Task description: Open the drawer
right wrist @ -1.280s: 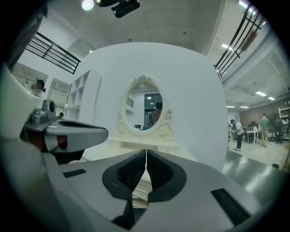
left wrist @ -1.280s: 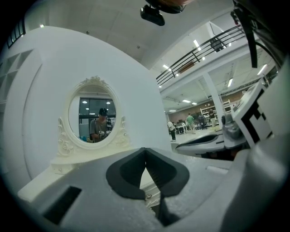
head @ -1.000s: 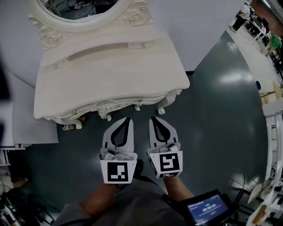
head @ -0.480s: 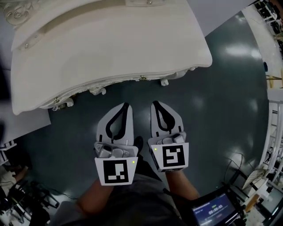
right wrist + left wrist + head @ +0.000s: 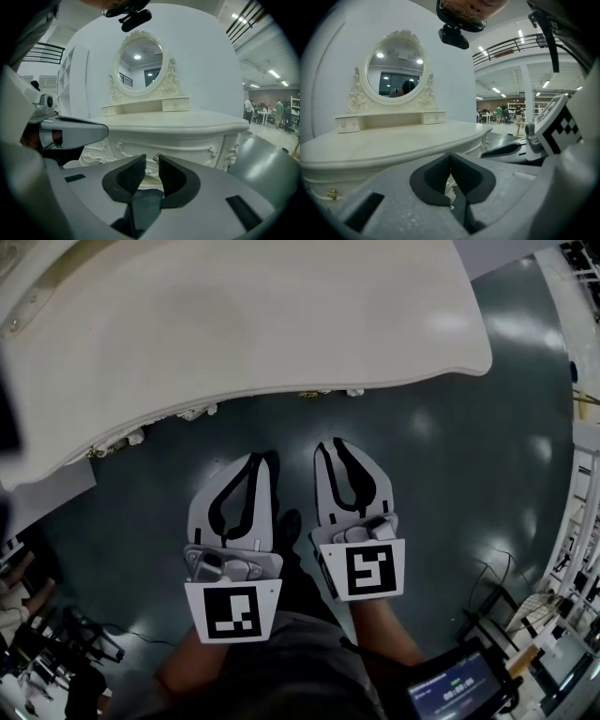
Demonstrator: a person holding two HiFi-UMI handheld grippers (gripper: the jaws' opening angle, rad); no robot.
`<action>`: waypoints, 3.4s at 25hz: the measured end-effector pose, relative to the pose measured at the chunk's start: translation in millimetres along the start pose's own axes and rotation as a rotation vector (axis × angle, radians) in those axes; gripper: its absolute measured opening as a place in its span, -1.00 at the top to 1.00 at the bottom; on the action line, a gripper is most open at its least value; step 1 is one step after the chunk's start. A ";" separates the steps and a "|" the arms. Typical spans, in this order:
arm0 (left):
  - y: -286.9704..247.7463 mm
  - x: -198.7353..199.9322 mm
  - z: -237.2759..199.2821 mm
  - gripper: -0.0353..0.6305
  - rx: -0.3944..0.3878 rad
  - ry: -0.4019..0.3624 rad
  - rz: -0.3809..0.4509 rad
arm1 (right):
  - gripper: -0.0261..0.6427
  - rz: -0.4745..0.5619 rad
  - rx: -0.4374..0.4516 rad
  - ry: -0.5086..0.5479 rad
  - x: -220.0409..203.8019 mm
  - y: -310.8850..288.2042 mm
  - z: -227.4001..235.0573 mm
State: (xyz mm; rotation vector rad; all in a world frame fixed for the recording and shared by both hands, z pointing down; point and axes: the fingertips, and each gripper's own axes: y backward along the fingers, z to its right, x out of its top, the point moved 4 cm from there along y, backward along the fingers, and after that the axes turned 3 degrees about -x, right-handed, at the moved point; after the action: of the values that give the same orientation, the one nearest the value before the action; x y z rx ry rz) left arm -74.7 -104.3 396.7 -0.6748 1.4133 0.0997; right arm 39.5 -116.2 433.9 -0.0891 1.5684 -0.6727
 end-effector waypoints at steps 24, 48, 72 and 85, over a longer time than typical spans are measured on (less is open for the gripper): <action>-20.6 -47.6 -43.6 0.85 0.007 0.069 -0.073 | 0.43 -0.063 -0.072 -0.002 -26.0 -97.7 5.7; -3.5 -41.6 -50.7 0.85 0.012 0.071 -0.059 | 0.55 -0.044 -0.089 0.013 -23.5 -92.4 -4.4; 2.1 -33.6 -26.9 0.85 0.003 0.063 -0.037 | 0.55 -0.074 -0.112 0.004 -43.7 -59.2 -3.0; 4.7 -32.2 5.1 0.85 -0.009 0.052 -0.031 | 0.55 -0.053 -0.081 0.021 -62.1 -35.3 3.3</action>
State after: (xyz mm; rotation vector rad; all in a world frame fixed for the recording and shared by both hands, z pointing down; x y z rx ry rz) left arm -78.3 -87.6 424.8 -0.7113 1.4528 0.0645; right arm 39.1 -118.8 505.4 -0.1852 1.6186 -0.6537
